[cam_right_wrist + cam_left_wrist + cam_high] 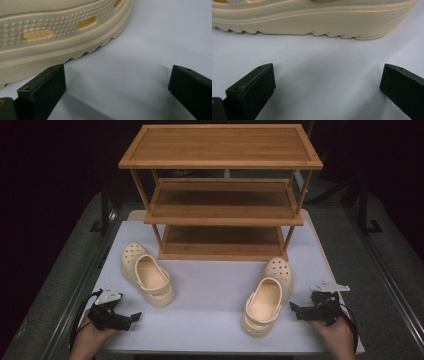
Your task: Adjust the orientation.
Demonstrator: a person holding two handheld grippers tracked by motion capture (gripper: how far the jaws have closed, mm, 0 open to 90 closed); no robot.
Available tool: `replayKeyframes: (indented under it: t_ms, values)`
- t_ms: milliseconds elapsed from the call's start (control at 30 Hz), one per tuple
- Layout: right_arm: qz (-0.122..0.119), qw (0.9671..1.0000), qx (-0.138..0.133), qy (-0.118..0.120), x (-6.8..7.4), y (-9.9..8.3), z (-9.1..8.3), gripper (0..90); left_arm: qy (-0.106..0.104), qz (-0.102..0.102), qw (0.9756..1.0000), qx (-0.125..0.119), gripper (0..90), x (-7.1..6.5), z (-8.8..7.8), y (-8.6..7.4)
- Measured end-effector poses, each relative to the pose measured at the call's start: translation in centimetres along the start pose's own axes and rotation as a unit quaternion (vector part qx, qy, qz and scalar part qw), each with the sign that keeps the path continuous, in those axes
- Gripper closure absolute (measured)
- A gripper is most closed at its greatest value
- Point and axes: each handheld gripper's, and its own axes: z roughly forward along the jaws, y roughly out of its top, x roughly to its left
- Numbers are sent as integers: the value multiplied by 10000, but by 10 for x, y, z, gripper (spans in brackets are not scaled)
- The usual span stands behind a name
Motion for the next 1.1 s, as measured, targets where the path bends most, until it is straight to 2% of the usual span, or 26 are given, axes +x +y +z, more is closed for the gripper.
replayKeyframes:
  t_ms: [533,633,700,833,1000,1100]
  values:
    - [-13,10000,-7,-6,0,0,0,8,-5,-20,10000,-12,9,0,-2,0]
    - [-7,10000,-9,-4,0,0,0,8,-72,-133,9998,-89,152,2,-8,0]
    - [-12,10000,-14,-7,0,0,0,8,-75,-204,9997,-61,164,4,-10,0]
    - [-3,10000,-9,-4,0,0,0,8,-94,-224,9997,-33,373,7,-18,2]
    - [-4,10000,-10,-3,0,0,0,8,18,-232,9997,-78,620,12,-28,9]
    - [-5,10000,-10,-3,0,0,0,8,62,-321,9994,-127,812,18,-34,16]
